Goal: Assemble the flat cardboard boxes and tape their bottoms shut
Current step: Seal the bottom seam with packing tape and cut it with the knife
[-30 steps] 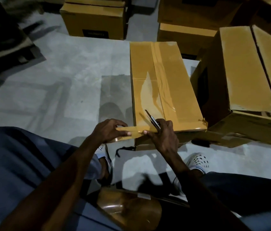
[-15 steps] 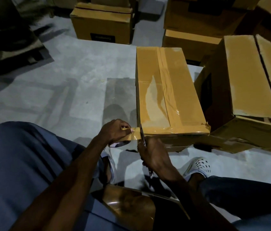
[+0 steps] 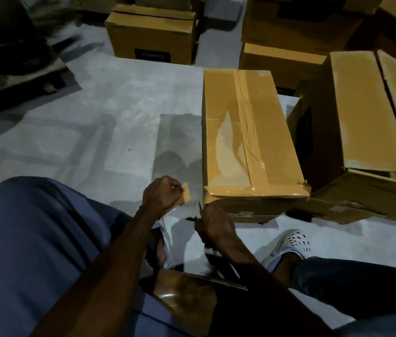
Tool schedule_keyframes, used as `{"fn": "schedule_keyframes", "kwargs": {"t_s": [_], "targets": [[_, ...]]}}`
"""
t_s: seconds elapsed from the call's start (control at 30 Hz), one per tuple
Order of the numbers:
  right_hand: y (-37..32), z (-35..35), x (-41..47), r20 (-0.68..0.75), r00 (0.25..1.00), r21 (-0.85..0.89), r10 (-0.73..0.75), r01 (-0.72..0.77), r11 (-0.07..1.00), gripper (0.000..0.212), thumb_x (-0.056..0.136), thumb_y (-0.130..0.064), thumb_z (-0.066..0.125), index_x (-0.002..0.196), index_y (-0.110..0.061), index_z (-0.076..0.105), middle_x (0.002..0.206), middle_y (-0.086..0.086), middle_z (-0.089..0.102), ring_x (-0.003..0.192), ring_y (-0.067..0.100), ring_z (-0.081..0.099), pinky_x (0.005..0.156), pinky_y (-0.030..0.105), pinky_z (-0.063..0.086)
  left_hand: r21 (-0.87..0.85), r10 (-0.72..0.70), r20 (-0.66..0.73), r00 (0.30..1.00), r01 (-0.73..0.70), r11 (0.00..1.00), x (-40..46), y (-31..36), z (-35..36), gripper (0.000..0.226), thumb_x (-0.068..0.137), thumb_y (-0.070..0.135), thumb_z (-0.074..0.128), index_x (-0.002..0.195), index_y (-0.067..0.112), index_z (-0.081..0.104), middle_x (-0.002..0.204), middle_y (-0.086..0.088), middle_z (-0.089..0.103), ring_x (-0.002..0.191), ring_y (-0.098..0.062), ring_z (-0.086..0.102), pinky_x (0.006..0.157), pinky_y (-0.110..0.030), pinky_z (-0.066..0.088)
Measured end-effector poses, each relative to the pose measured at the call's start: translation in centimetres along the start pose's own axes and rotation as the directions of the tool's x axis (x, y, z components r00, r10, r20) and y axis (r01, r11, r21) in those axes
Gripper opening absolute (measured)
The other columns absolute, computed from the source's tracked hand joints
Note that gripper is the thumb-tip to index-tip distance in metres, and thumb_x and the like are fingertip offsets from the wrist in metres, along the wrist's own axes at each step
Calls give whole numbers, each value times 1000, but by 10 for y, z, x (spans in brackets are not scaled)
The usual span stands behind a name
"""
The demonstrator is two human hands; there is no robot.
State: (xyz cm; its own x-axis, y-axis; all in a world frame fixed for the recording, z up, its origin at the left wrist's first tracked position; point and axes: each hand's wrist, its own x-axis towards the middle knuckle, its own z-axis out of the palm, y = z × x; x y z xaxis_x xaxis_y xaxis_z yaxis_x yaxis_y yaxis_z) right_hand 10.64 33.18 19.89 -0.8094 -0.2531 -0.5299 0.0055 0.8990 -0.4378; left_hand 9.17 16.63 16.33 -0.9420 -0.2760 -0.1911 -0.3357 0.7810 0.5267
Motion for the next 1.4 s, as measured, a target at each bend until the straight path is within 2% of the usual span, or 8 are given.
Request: {"fn": "schedule_keyframes", "kwargs": {"t_s": [0.3, 0.4, 0.53, 0.73, 0.93, 1.07, 1.23, 1.4], "targets": [[30, -18, 17, -390, 912, 8, -128, 142, 990, 23, 99, -30, 45, 106, -11, 55, 104, 13, 61, 96, 34, 61, 77, 41, 51, -115, -115, 15, 993, 116, 987, 6, -6, 1, 25, 91, 38, 62, 98, 20, 77, 108, -6, 73, 100, -27, 66, 78, -29, 48], [27, -16, 38, -477, 871, -62, -123, 106, 992, 35, 93, -47, 52, 107, -15, 56, 105, 9, 59, 100, 29, 55, 76, 41, 51, -167, -118, 21, 993, 120, 979, 5, -5, 2, 22, 89, 39, 64, 93, 22, 78, 103, -5, 75, 97, -26, 68, 77, -29, 48], [20, -1, 52, -548, 828, -156, -115, 34, 987, 38, 85, -47, 59, 104, -13, 57, 102, 8, 59, 98, 29, 54, 68, 39, 52, -180, -119, 44, 992, 125, 976, 2, -7, 3, 22, 89, 40, 64, 94, 23, 78, 104, -4, 74, 97, -26, 67, 80, -30, 50], [37, -10, 53, -423, 877, -217, -230, 148, 965, 63, 73, -61, 73, 112, -16, 53, 108, 5, 56, 100, 26, 52, 73, 43, 53, -166, -111, 65, 992, 120, 979, -1, -8, 5, 24, 92, 39, 61, 95, 21, 77, 105, -5, 73, 96, -26, 66, 78, -29, 46], [43, -26, 51, -361, 867, -277, -343, 252, 927, 47, 81, -43, 74, 111, -15, 54, 108, 7, 58, 93, 26, 56, 71, 38, 50, -206, -118, 93, 989, 135, 969, -4, -4, 7, 22, 91, 39, 63, 93, 21, 76, 100, -5, 74, 93, -24, 66, 75, -28, 46], [35, -26, 49, -325, 872, -356, -366, 246, 901, 47, 83, -38, 74, 116, -12, 54, 111, 8, 59, 94, 26, 58, 70, 36, 48, -379, -192, 112, 975, 221, 899, -2, -7, 7, 24, 84, 38, 72, 96, 18, 75, 99, -9, 74, 96, -28, 68, 80, -31, 51], [49, -78, 56, -227, 953, 0, -203, 209, 978, 49, 78, -62, 69, 98, -17, 61, 90, 2, 66, 82, 23, 63, 67, 34, 51, -657, -232, 185, 955, 295, 694, 9, 11, 4, 50, 88, 16, 71, 136, 9, 55, 132, -7, 60, 114, -25, 61, 96, -31, 47], [94, -141, 67, -395, 916, -13, -69, 69, 998, 39, 95, -58, 48, 99, -20, 53, 85, 4, 60, 72, 23, 55, 63, 32, 40, -752, -218, 153, 964, 257, 607, 27, 42, -7, 63, 94, 21, 64, 150, 25, 34, 129, -1, 52, 104, -17, 55, 79, -32, 49]]}}
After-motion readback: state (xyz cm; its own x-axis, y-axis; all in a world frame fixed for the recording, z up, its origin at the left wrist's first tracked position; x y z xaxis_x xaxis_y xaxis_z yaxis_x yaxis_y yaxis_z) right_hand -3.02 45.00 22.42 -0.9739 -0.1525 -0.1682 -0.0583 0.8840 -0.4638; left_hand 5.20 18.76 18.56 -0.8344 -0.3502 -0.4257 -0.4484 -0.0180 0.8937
